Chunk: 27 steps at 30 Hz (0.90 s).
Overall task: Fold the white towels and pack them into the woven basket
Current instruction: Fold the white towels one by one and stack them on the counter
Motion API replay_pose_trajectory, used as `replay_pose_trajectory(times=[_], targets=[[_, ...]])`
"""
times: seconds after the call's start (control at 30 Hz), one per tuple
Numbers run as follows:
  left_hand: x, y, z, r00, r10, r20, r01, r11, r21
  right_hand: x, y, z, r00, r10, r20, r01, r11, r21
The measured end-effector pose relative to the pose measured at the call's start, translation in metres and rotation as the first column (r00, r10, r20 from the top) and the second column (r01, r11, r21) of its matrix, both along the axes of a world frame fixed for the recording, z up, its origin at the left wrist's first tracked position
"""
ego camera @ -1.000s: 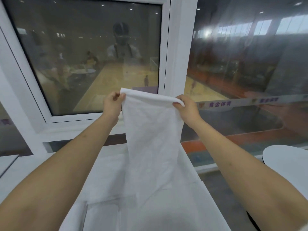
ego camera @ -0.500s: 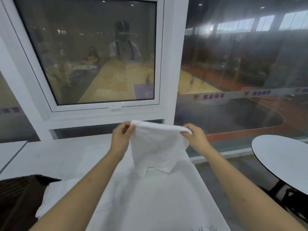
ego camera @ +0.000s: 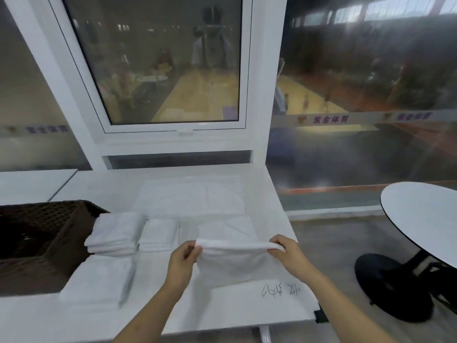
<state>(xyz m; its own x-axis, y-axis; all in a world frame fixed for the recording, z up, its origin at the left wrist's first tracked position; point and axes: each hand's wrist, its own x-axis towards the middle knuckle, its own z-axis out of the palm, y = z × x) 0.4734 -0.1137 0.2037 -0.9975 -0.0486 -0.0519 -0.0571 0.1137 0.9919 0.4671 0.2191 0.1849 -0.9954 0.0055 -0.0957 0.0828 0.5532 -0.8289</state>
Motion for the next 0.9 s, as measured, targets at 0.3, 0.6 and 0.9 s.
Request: replay_pose_trajectory(times=[0.3,0.6,0.9], targets=[[0.021,-0.003,-0.043,0.993,0.070,0.090,-0.069,0.997,-0.016,0.015,-0.009,-0.020,0.997,-0.042,0.068,0.043,0.999,-0.020],[-0.060,0.000,-0.084,0.976,0.110,0.189,-0.110,0.994,-0.014,-0.068,-0.020,-0.048,0.980,-0.175,0.093,0.186,0.974,-0.128],[-0.158,-0.001,-0.134,0.951,0.111,0.288,-0.105,0.994,-0.038,-0.170,-0.027,-0.101,0.947,-0.306,0.095,0.309,0.951,-0.026]])
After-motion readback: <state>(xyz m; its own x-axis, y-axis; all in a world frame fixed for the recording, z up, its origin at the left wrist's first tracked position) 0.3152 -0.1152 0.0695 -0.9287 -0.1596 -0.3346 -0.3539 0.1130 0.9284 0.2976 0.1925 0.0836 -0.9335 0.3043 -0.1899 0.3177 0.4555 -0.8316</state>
